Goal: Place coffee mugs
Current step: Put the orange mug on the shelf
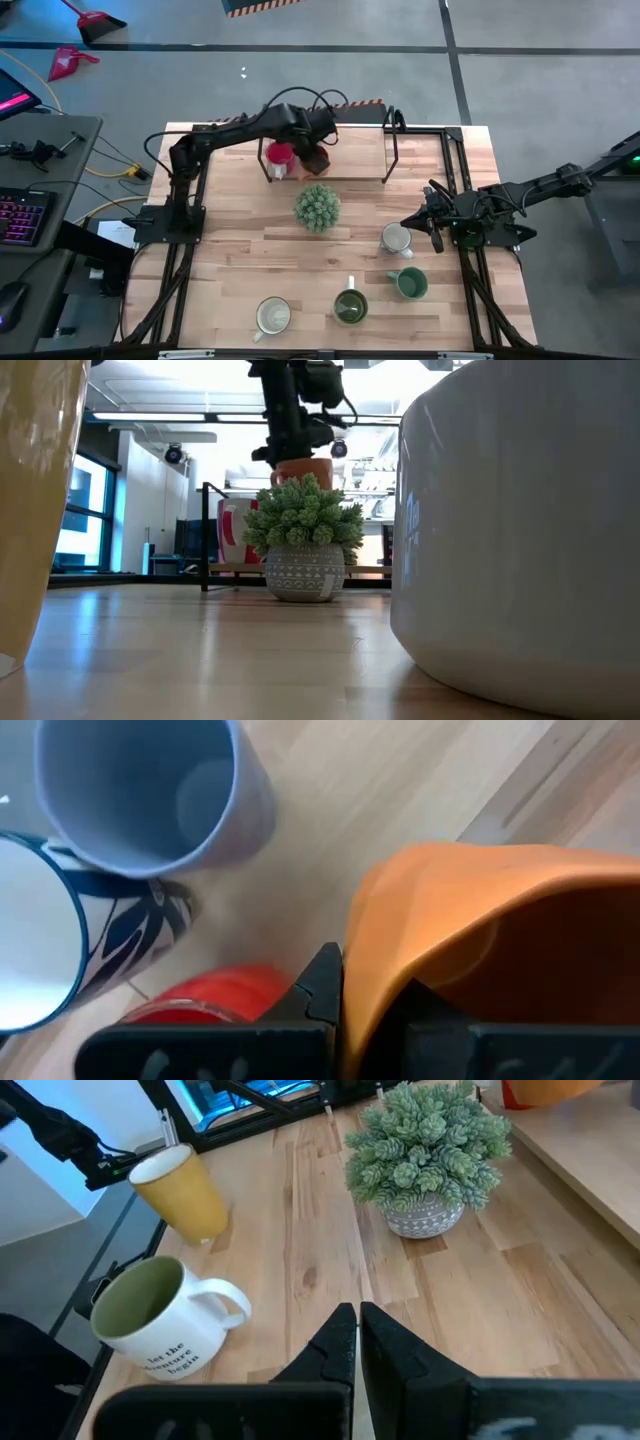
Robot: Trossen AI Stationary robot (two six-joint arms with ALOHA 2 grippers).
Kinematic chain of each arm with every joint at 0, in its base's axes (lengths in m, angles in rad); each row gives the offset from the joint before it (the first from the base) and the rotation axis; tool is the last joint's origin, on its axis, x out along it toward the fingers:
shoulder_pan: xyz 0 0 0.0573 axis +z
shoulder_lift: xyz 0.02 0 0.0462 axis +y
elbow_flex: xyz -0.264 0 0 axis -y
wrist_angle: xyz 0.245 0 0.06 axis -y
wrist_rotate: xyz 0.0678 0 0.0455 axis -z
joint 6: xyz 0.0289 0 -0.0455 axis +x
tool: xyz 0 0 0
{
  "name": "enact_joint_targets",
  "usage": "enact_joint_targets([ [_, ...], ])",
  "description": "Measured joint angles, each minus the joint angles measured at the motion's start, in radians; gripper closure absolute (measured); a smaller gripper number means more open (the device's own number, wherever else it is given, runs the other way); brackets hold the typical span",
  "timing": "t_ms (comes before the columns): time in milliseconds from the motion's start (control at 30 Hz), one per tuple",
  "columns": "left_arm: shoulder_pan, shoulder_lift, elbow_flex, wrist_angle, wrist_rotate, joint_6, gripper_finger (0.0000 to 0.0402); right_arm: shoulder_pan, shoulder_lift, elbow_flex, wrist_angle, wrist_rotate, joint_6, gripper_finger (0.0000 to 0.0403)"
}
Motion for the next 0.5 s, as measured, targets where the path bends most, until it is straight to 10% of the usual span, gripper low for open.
enact_joint_targets([
  [500, 0.042, 0.062, 0.0, 0.001, -0.045, 0.018, 0.0396, 0.0, 0.0, 0.0, 0.01, -0.004, 0.0, 0.0403],
])
